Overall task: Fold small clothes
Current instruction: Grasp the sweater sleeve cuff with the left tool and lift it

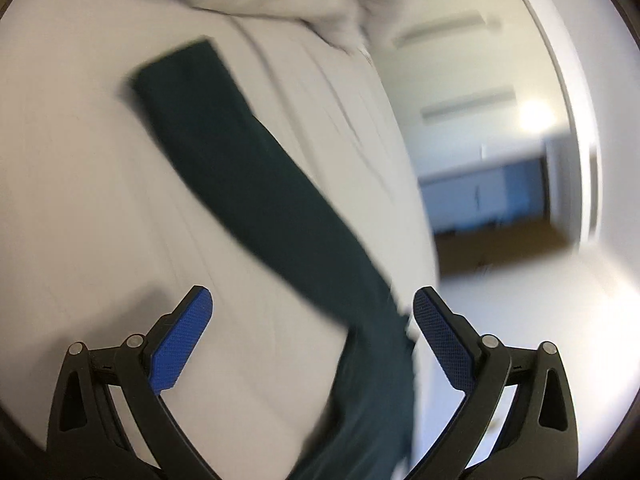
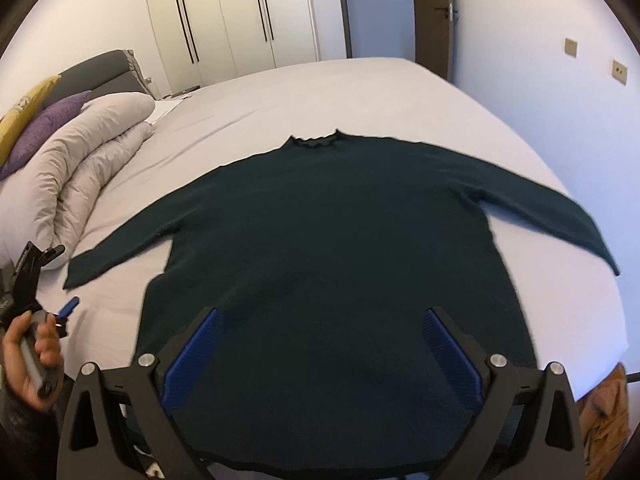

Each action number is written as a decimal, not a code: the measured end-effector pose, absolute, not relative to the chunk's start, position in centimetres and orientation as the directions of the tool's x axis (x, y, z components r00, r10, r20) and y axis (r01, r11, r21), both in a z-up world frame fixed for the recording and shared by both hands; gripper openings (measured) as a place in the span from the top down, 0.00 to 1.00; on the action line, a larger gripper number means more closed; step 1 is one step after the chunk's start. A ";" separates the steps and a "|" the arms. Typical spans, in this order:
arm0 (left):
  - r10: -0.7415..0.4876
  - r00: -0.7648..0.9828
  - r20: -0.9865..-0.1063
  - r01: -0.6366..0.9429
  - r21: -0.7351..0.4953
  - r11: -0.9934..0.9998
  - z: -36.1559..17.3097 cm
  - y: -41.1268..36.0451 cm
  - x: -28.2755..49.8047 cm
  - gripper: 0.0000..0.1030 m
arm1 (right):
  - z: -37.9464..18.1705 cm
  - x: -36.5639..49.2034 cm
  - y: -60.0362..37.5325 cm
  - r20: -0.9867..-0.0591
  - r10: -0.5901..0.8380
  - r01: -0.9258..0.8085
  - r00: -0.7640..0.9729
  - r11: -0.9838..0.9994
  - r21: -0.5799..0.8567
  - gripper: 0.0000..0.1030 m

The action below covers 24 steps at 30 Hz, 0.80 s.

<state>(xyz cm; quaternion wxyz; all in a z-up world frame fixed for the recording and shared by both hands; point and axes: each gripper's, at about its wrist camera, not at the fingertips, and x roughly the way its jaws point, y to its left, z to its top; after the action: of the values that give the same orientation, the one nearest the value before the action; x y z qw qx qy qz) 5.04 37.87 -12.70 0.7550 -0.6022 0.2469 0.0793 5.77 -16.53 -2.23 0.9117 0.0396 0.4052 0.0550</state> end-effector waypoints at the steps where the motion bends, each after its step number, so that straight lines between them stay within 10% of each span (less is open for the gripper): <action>1: -0.160 0.875 -0.456 -0.416 -0.879 0.232 -13.2 38.9 5.0 0.03 | -2.4 6.1 -16.1 -0.740 0.141 -0.072 0.657 0.990 0.125 0.01; 18: -0.058 0.867 -0.494 -0.494 -0.869 0.017 -17.1 44.3 10.7 0.18 | -3.6 7.7 -13.2 -0.770 0.160 -0.088 0.618 0.987 0.134 0.01; 22: -0.099 0.874 -0.476 -0.483 -0.873 -0.068 -19.7 44.9 10.9 0.78 | -3.5 7.8 -13.4 -0.760 0.174 -0.085 0.626 0.984 0.155 0.01; 24: -0.106 0.875 -0.473 -0.482 -0.872 -0.085 -20.9 45.2 11.0 0.91 | -3.4 7.7 -13.7 -0.754 0.175 -0.085 0.633 0.984 0.157 0.01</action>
<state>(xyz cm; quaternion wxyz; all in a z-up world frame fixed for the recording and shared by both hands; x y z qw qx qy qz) 11.04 45.24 -20.86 0.6450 -0.7220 0.2036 0.1458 7.72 -13.69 -3.45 0.9020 0.0536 0.4223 0.0719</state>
